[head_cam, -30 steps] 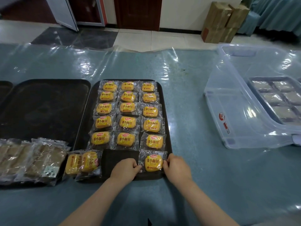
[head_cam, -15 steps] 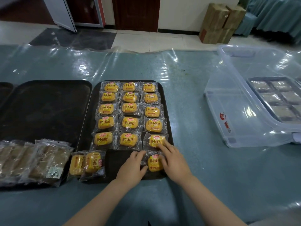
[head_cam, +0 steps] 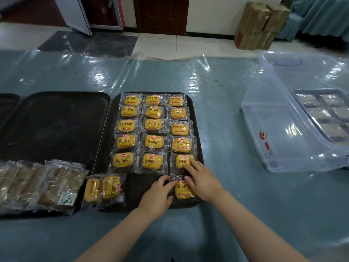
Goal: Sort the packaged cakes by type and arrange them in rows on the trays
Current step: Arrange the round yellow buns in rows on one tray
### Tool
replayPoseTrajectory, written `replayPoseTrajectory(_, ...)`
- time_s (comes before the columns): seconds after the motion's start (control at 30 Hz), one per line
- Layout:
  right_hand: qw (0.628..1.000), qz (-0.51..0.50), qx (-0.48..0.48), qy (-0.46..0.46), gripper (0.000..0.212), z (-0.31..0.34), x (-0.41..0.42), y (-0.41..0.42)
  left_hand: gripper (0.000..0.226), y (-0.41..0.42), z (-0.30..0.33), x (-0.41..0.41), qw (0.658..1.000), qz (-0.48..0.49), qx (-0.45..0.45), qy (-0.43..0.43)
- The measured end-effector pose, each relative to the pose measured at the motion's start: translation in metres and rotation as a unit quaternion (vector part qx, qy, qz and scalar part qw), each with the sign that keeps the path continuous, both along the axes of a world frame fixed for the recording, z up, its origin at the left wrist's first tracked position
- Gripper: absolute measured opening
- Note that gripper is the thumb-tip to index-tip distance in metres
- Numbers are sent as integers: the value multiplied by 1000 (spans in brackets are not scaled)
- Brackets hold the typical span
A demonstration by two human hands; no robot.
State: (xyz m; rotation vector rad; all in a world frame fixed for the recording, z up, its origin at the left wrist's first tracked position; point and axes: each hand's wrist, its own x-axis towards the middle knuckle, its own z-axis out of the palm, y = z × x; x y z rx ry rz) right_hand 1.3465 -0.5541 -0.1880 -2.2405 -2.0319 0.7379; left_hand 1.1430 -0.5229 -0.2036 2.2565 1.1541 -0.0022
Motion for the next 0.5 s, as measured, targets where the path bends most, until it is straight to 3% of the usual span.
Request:
replayPoseTrajectory(0.27, 1000, -22, 17, 13, 55, 3, -6, -5, 58, 0, 2, -3, 1000, 7, -24, -16)
replayPoseTrajectory(0.5, 993, -62, 96, 43, 49, 11, -26, -13, 49, 7, 13, -23, 998, 30, -6, -52)
